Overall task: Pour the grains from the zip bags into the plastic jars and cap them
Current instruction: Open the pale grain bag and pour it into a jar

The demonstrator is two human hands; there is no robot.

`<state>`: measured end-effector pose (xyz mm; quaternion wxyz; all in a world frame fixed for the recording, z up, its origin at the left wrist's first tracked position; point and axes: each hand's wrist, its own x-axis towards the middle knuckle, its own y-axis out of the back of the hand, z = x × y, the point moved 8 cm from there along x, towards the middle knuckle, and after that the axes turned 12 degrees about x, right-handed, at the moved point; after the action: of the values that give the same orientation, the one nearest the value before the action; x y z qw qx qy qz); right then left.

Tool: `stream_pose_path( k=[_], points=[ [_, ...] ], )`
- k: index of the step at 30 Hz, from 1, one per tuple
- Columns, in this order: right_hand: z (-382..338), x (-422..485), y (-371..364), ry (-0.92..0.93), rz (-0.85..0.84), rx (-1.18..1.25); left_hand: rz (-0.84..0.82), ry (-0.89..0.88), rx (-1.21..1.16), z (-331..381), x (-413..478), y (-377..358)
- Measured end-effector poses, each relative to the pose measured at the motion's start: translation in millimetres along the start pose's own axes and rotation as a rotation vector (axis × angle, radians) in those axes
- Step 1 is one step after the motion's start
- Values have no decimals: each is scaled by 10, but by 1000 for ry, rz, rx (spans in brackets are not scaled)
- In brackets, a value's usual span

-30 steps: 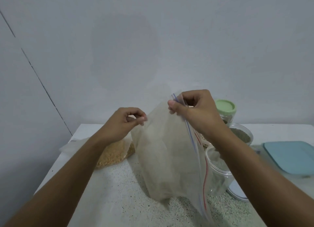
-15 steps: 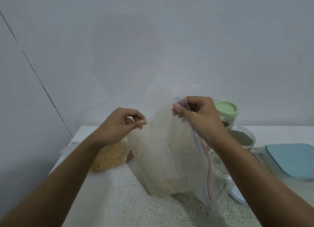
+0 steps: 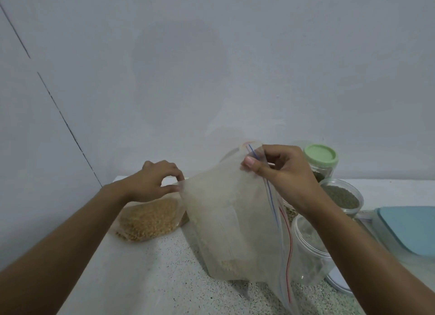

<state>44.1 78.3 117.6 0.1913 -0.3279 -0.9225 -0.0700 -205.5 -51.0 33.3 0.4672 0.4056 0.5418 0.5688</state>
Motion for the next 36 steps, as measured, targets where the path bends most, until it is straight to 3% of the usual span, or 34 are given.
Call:
stream_pose_path(
  k=[8, 13, 17, 21, 25, 28, 31, 36],
  points=[
    [78, -51, 107, -13, 91, 123, 240, 18, -387, 233, -234, 58],
    [82, -37, 29, -6, 61, 104, 234, -140, -258, 586, -258, 138],
    [72, -35, 54, 13, 82, 111, 239, 78, -395, 185, -295, 67],
    [75, -44, 52, 9, 57, 133, 275, 272, -802, 23, -438, -235],
    [95, -63, 35, -2, 44, 191, 240, 300, -962, 24, -487, -395],
    [115, -79, 29, -17, 53, 194, 340, 388, -1024, -72, -509, -451],
    [102, -105, 32, -19, 74, 176, 391, 391, -1154, -30, -511, -489],
    [-123, -174, -84, 19, 31, 283, 449, 234, -1317, 106, -551, -258]
  ],
)
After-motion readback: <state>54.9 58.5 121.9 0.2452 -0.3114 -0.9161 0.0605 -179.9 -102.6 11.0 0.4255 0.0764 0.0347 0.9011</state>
